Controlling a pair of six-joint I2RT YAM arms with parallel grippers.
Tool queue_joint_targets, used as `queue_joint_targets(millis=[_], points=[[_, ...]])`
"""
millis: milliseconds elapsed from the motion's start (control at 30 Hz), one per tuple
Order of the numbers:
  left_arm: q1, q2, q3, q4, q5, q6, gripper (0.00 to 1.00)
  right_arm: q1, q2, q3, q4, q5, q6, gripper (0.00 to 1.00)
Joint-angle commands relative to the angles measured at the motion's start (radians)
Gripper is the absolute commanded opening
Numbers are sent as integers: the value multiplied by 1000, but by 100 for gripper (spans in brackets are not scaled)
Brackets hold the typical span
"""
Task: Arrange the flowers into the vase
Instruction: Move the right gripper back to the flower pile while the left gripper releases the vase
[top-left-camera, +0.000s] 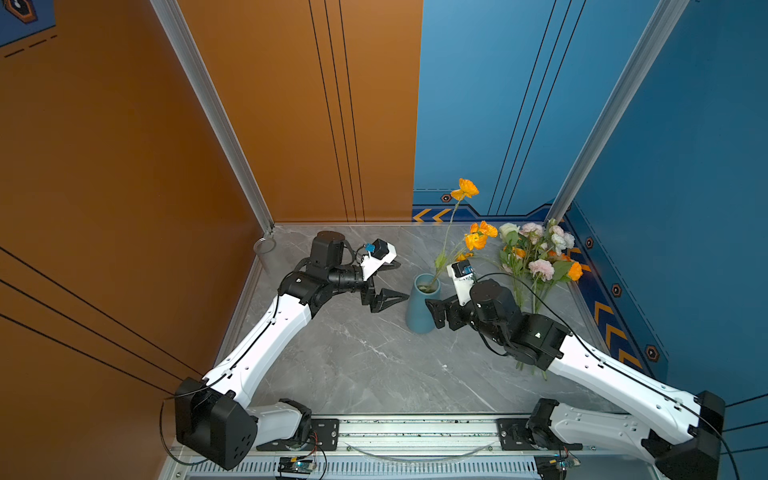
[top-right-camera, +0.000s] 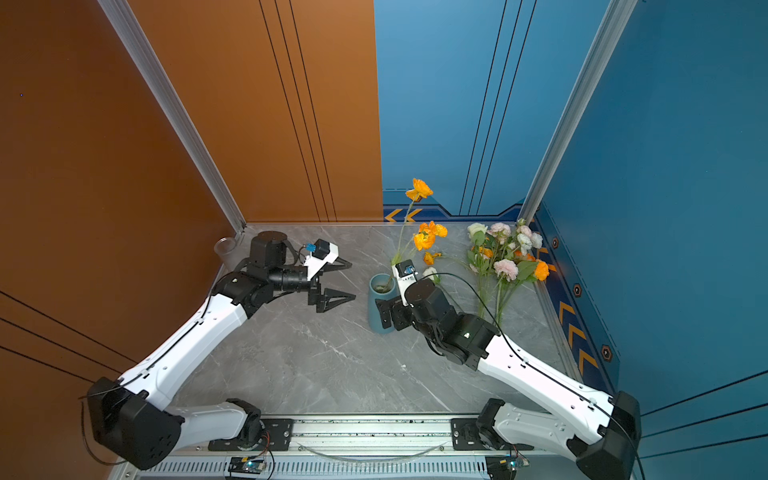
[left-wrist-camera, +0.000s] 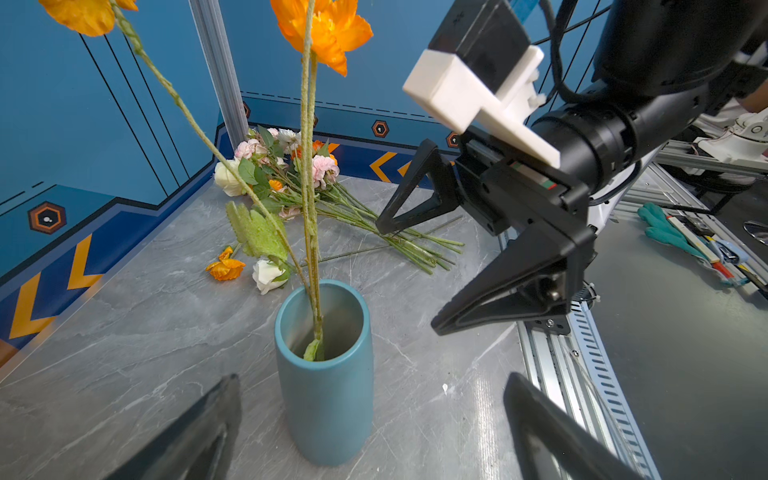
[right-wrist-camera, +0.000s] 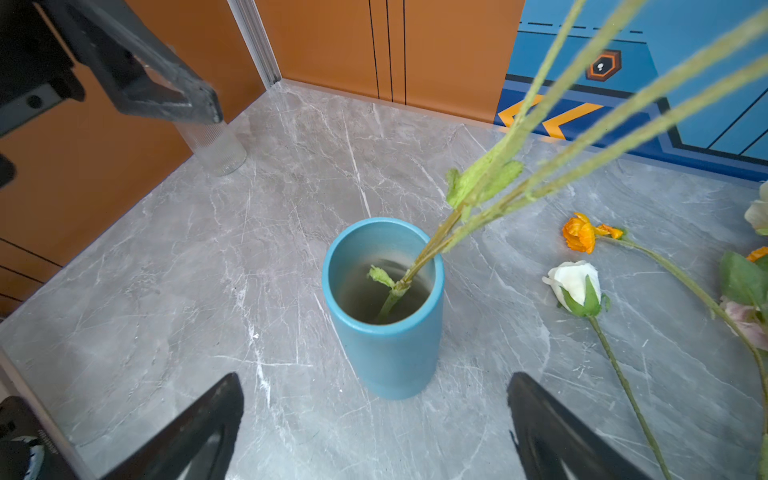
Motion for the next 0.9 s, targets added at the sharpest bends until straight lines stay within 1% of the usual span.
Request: queue_joint_targets(millis=[0, 133, 200, 300, 367, 433, 500, 567, 633, 767, 800, 867], points=[[-14, -23, 27, -15, 14, -5, 98, 8, -79, -44, -91, -6, 63, 100], [-20, -25, 28, -15, 14, -5, 98, 8, -183, -115, -131, 17, 129, 100], [-26, -29, 29, -14, 14, -6, 98, 9, -248, -164, -150, 51, 170, 98], [-40, -39, 26, -15, 5, 0, 98, 7, -318, -212, -192, 167, 236, 95], [-57, -45, 25, -15, -10, 8, 98, -9, -334, -225, -234, 248, 290, 92], [-89, -54, 24, -15, -58, 23, 98, -48, -328, -232, -259, 277, 339, 86], [-139, -61, 20, -14, -150, 43, 98, -114, -298, -233, -279, 270, 390, 81], [-189, -65, 11, -14, -255, 71, 98, -209, -257, -238, -281, 211, 414, 77], [-216, -71, 0, -13, -306, 96, 98, -302, -198, -235, -280, 154, 416, 73], [-212, -89, -9, 1, -323, 99, 98, -463, -17, -209, -236, 67, 363, 70], [-212, -93, -11, 3, -314, 99, 98, -487, 25, -197, -219, 44, 337, 69], [-216, -99, -11, 6, -291, 93, 98, -527, 128, -161, -195, 35, 280, 67]])
